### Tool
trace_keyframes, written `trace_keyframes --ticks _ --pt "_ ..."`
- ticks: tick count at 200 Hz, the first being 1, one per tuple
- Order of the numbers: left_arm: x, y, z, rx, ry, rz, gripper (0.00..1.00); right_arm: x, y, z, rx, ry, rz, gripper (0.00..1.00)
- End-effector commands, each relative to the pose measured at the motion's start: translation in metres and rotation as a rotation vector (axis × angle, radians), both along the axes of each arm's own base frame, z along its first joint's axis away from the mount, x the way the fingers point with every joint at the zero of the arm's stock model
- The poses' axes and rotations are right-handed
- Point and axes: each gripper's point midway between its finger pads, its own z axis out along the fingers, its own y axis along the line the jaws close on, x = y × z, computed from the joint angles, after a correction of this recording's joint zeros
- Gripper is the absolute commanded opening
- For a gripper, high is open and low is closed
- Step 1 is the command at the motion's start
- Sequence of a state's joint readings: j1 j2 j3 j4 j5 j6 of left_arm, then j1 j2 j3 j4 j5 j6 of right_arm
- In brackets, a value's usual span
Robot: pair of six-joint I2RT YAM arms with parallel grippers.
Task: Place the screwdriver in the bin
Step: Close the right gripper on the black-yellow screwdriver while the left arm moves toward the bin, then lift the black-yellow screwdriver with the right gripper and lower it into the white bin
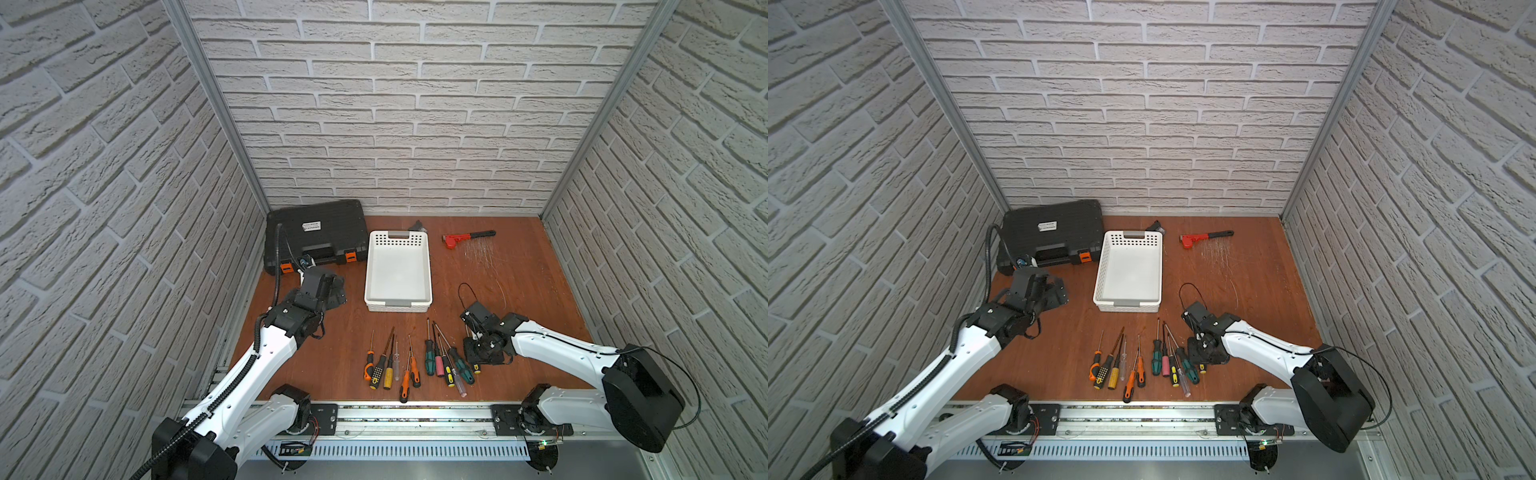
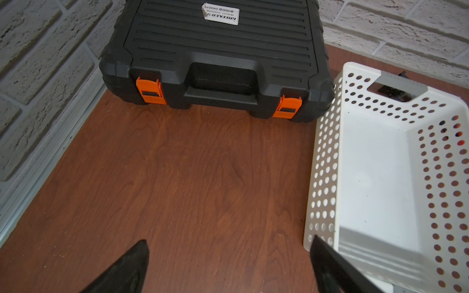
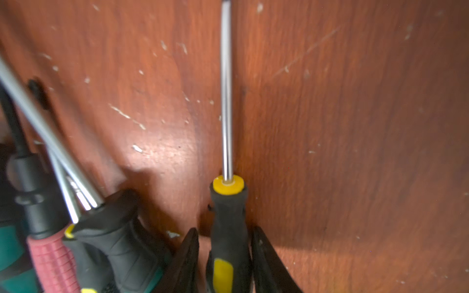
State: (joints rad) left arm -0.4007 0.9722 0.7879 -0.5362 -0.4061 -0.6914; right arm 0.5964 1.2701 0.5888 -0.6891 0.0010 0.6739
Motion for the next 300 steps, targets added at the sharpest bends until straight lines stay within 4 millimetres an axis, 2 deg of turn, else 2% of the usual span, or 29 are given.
trace_keyframes --ticks 1,15,41,71,101,125,141,160,169,184,200,228,233,275,300 --pt "-0.003 0.005 -0.001 0.016 -0.009 0.019 0.98 -0.003 -0.003 -0.003 0.010 0.004 -0.024 0.37" --pt "-0.003 0.005 -0.001 0.018 -0.009 0.020 0.98 -0.004 -0.003 -0.004 0.011 0.003 -0.029 0.34" --pt "-0.002 0.006 -0.001 0.020 -0.008 0.020 0.98 0.000 -0.005 0.001 0.027 -0.020 -0.061 0.07" --pt "-0.003 0.008 0.000 0.029 -0.014 0.027 0.98 0.015 -0.010 0.028 0.085 -0.091 -0.108 0.07" --pt "-0.003 0.007 -0.003 0.032 -0.001 0.022 0.98 0.047 0.001 0.084 0.156 -0.195 -0.086 0.06" --pt "-0.003 0.002 -0.007 0.030 0.050 -0.005 0.98 0.088 0.030 0.137 0.242 -0.290 -0.014 0.06" --pt "-0.002 -0.005 -0.013 0.017 0.103 -0.036 0.98 0.121 0.063 0.172 0.334 -0.338 0.070 0.06" --pt "-0.001 -0.015 -0.019 -0.010 0.151 -0.075 0.98 0.162 0.104 0.198 0.442 -0.371 0.131 0.06" --pt "-0.002 -0.020 -0.021 -0.028 0.166 -0.090 0.98 0.178 0.120 0.202 0.460 -0.380 0.159 0.06" --pt "-0.005 -0.026 -0.024 -0.066 0.183 -0.106 0.98 0.203 0.146 0.204 0.491 -0.380 0.202 0.06" --pt "-0.010 -0.031 -0.029 -0.107 0.199 -0.112 0.98 0.226 0.172 0.197 0.509 -0.374 0.234 0.06" --pt "-0.020 -0.030 -0.035 -0.136 0.224 -0.096 0.98 0.250 0.213 0.177 0.550 -0.345 0.255 0.06" --pt "-0.022 -0.030 -0.036 -0.141 0.231 -0.094 0.98 0.254 0.220 0.157 0.544 -0.311 0.252 0.06" --pt "-0.033 -0.034 -0.048 -0.164 0.297 -0.112 0.98 0.261 0.239 0.113 0.516 -0.267 0.236 0.06" --pt "-0.034 -0.035 -0.052 -0.179 0.291 -0.110 0.98 0.264 0.247 0.095 0.542 -0.238 0.205 0.06"
